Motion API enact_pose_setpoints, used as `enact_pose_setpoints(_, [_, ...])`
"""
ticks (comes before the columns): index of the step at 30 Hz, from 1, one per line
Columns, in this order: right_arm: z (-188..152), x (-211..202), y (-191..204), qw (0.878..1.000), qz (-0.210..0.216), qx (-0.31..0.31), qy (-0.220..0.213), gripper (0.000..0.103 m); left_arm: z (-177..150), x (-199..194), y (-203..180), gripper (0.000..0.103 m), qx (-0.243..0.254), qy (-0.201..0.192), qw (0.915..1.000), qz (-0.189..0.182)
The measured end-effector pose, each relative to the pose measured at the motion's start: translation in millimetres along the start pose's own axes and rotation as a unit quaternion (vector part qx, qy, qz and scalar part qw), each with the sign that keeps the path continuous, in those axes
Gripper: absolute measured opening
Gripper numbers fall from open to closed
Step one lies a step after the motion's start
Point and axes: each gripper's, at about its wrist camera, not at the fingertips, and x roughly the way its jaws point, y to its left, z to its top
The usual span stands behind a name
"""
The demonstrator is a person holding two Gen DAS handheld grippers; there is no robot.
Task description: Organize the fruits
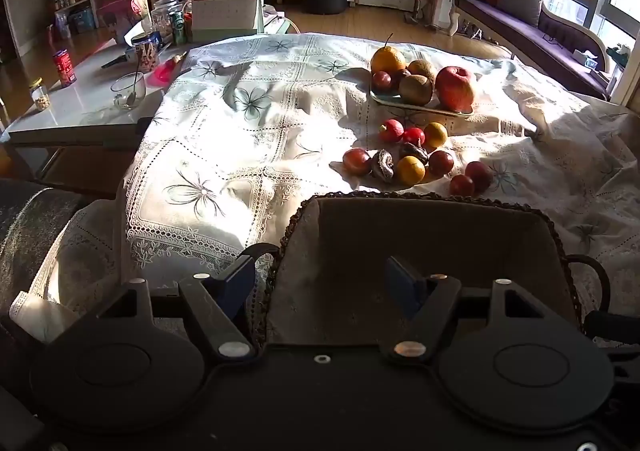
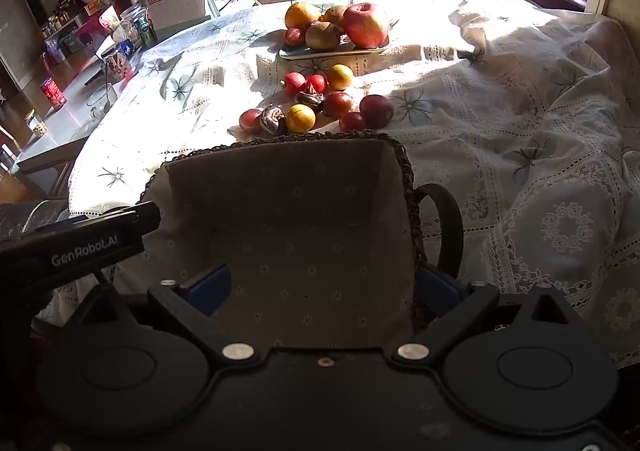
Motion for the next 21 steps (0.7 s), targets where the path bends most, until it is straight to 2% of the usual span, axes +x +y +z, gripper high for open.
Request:
enact_pose_setpoints(9, [-6,7,2,1.0,-0.004,-0.002,-0.001,0.103,-12,5,-8,0.072,0.0,0.0,1.0,0.003])
enact_pose_setpoints(21, [-1,5,0,1.0,-0.003,-0.001,0.006,0.103,-6,6,-2,0.072,0.005,0.004,1.0,0.0])
